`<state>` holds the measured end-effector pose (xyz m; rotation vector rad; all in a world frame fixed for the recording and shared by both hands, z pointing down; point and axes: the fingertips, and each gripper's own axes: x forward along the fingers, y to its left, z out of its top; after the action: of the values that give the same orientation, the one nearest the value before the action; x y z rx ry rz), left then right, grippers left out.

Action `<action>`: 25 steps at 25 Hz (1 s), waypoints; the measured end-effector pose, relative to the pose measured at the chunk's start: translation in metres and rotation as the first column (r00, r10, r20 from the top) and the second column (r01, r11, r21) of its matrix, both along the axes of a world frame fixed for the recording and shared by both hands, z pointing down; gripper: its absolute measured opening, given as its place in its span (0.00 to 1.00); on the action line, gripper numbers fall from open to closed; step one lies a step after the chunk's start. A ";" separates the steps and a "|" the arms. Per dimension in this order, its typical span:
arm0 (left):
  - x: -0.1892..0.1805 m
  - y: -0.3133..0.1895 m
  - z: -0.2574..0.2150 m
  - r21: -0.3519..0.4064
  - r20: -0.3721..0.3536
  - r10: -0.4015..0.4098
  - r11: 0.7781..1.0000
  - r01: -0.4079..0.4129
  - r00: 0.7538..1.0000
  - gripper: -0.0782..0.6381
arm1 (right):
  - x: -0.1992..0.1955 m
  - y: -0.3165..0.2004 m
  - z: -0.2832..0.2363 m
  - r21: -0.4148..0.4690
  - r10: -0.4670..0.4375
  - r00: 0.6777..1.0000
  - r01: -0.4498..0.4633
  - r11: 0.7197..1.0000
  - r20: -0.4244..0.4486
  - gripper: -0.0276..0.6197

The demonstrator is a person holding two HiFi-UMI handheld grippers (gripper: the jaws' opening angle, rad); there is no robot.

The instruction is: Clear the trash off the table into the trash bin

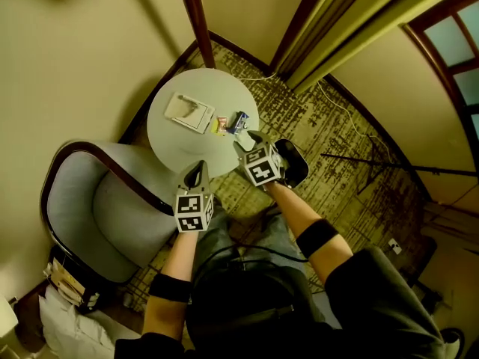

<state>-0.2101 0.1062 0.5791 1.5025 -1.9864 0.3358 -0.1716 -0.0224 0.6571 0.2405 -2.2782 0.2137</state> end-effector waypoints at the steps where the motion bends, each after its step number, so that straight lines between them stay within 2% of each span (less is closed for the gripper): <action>1: -0.004 -0.005 0.007 -0.005 -0.003 0.007 1.000 -0.007 1.000 0.11 | -0.004 -0.008 0.008 0.002 0.019 1.000 -0.019 1.000 -0.009 0.40; 3: -0.010 -0.016 0.020 -0.011 -0.003 0.022 1.000 -0.022 1.000 0.11 | -0.011 -0.023 0.026 0.000 0.055 0.998 -0.055 0.998 -0.029 0.40; 4: -0.013 -0.022 0.026 -0.011 0.001 0.028 1.000 -0.028 1.000 0.11 | -0.013 -0.030 0.036 -0.006 0.071 0.997 -0.071 0.997 -0.040 0.49; 7: -0.023 -0.039 0.049 -0.017 0.007 0.043 0.999 -0.043 0.999 0.11 | -0.022 -0.048 0.066 -0.027 0.103 0.992 -0.105 0.994 -0.070 0.49; 15: -0.027 -0.087 0.100 -0.025 -0.041 0.110 0.993 -0.112 0.993 0.11 | -0.040 -0.076 0.143 -0.034 0.137 0.978 -0.144 0.989 -0.159 0.49; 16: -0.026 -0.092 0.105 -0.023 -0.043 0.121 0.992 -0.122 0.992 0.11 | -0.042 -0.080 0.151 -0.031 0.145 0.976 -0.152 0.988 -0.165 0.52; 25: -0.019 -0.096 0.136 -0.020 -0.105 0.157 0.987 -0.160 0.982 0.11 | -0.058 -0.107 0.194 -0.027 0.210 0.957 -0.220 0.975 -0.202 0.53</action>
<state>-0.2289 0.0099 0.7151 1.6311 -1.7796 0.3448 -0.2298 -0.1298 0.8507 0.4652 -2.0457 0.3427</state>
